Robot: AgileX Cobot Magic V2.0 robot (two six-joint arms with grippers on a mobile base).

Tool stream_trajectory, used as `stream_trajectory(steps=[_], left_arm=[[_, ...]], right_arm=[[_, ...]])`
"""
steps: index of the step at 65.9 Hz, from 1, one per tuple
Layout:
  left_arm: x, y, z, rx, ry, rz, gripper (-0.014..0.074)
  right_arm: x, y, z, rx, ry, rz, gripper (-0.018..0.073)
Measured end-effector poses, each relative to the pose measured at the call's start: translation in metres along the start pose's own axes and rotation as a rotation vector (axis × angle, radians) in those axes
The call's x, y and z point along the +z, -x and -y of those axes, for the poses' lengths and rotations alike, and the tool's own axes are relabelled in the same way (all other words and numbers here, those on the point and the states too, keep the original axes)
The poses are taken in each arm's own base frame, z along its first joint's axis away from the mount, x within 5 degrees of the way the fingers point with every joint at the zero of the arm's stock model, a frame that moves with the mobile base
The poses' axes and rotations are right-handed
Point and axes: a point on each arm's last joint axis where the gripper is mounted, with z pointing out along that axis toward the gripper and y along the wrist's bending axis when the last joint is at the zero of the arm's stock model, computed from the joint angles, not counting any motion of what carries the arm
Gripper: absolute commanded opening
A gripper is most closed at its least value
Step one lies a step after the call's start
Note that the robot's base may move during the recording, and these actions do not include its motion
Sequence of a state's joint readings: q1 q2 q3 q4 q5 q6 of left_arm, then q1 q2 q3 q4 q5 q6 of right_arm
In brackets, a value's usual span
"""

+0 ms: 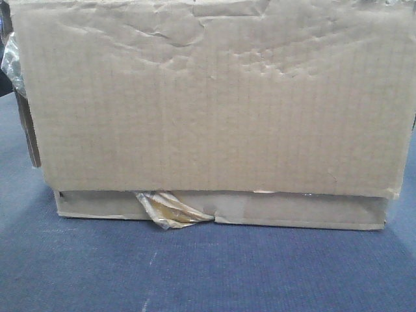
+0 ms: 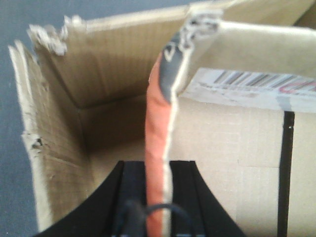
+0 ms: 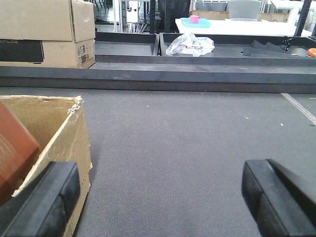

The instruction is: Stack two boxes on right shelf middle

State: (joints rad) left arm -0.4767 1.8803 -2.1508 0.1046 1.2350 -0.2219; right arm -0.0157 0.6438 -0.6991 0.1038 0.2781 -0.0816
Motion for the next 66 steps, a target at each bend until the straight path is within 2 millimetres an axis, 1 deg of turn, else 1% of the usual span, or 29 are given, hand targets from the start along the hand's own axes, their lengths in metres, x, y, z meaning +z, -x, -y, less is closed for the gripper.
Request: stream_trajectory(steps=[6, 12, 15, 17, 20, 24, 31, 33, 34, 36, 37, 39, 40, 41, 49, 53, 60, 66], left_arm=[[0.015, -0.002, 0.001, 0.003, 0.009, -0.03, -0.0111], [0.024, -0.003, 0.001, 0.005, 0.015, -0.047, -0.0111], [0.025, -0.003, 0.001, 0.005, 0.015, -0.049, -0.0109], [0.025, -0.003, 0.001, 0.005, 0.016, -0.05, -0.0097], [0.025, -0.003, 0.001, 0.005, 0.016, -0.05, -0.0051], [0.025, -0.003, 0.001, 0.003, 0.016, -0.05, 0.0035], [0.025, -0.003, 0.002, 0.001, 0.015, -0.049, 0.0269], [0.025, -0.003, 0.002, 0.001, 0.015, -0.049, 0.036], [0.025, -0.003, 0.002, 0.001, 0.015, -0.049, 0.0379], [0.025, -0.003, 0.002, -0.001, 0.015, -0.047, 0.0456], [0.025, -0.003, 0.002, -0.001, 0.015, -0.047, 0.0512], [0.025, -0.003, 0.002, -0.001, 0.015, -0.046, 0.0585], [0.025, -0.003, 0.002, -0.001, 0.015, -0.046, 0.0619], [0.025, -0.003, 0.002, -0.001, 0.015, -0.046, 0.0629], [0.023, -0.002, 0.002, -0.004, 0.012, -0.043, 0.0529], [0.02, -0.002, 0.001, -0.005, 0.01, -0.035, 0.0499], [0.003, 0.0, 0.0, -0.008, 0.003, -0.001, 0.0499], [-0.023, 0.002, -0.002, -0.013, -0.006, 0.049, 0.0499]], right_arm=[[0.0, 0.0, 0.0, 0.0, 0.0, 0.0, 0.0568], [0.0, 0.0, 0.0, 0.0, 0.0, 0.0, 0.0568], [0.0, 0.0, 0.0, 0.0, 0.0, 0.0, 0.0568], [0.0, 0.0, 0.0, 0.0, 0.002, 0.0, 0.0568], [0.0, 0.0, -0.001, -0.001, 0.008, 0.0, 0.0568], [0.0, 0.0, -0.003, -0.003, 0.019, 0.0, 0.0568], [0.0, 0.0, -0.004, -0.004, 0.029, -0.001, 0.0568], [0.0, 0.0, -0.004, -0.004, 0.029, -0.001, 0.0568], [0.0, 0.0, -0.004, -0.004, 0.029, -0.001, 0.0568], [0.0, 0.0, -0.004, -0.004, 0.029, -0.001, 0.0568], [0.0, 0.0, -0.004, -0.004, 0.029, -0.001, 0.0568], [0.0, 0.0, -0.004, -0.004, 0.03, -0.001, 0.0568], [0.0, 0.0, -0.004, -0.004, 0.03, -0.001, 0.0568], [0.0, 0.0, -0.004, -0.004, 0.033, -0.001, 0.0568], [0.0, 0.0, -0.005, -0.005, 0.04, -0.001, 0.0568], [0.0, 0.0, -0.006, -0.006, 0.045, -0.003, 0.0568], [-0.001, 0.0, -0.006, -0.007, 0.048, -0.01, 0.0568], [-0.003, 0.006, -0.007, -0.008, 0.051, -0.017, 0.0568]])
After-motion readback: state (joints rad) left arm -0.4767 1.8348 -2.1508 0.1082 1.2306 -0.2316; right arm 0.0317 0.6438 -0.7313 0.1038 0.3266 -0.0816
